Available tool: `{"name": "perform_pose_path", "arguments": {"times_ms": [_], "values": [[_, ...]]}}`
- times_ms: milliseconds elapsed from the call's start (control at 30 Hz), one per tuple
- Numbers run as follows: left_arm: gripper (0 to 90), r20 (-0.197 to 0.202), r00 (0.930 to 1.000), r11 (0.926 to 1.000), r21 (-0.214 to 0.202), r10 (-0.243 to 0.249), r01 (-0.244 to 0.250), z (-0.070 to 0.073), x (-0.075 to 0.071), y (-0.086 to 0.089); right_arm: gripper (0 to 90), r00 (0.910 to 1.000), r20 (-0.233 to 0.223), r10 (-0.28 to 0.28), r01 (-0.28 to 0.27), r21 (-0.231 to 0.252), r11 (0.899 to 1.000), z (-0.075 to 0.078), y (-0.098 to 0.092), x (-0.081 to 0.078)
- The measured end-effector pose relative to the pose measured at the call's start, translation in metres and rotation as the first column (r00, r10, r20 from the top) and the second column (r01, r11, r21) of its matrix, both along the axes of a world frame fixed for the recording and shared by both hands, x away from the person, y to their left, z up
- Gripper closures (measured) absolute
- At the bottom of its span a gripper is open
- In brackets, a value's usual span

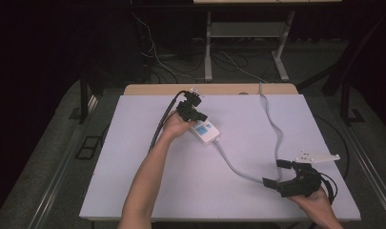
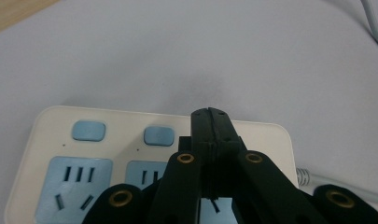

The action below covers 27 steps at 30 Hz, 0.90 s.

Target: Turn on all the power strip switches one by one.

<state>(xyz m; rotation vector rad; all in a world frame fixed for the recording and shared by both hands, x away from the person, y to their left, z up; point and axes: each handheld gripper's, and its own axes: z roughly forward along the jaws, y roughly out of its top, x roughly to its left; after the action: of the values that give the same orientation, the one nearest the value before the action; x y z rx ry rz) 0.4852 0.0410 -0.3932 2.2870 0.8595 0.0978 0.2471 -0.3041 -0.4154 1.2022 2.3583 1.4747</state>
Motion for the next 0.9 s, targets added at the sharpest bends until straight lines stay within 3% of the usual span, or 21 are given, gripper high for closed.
{"name": "perform_pose_path", "arguments": {"times_ms": [167,467,900], "values": [[89.9,0.017,0.9997,0.9996,-0.022,0.018,-0.017,0.011,0.004,0.008,0.3,1.0,-0.003,-0.001,0.001,-0.002,1.0,-0.001,0.001,0.0],[89.9,0.04,0.9983,0.999,-0.02,0.041,-0.041,0.023,0.014,0.018,0.3,1.0,-0.005,-0.001,0.001,-0.003,1.0,-0.001,0.001,0.0],[89.8,0.02,0.9986,0.9988,-0.006,0.049,-0.049,0.006,0.02,0.012,0.3,1.0,-0.004,0.001,-0.001,-0.003,1.0,-0.001,0.002,0.001]]}}
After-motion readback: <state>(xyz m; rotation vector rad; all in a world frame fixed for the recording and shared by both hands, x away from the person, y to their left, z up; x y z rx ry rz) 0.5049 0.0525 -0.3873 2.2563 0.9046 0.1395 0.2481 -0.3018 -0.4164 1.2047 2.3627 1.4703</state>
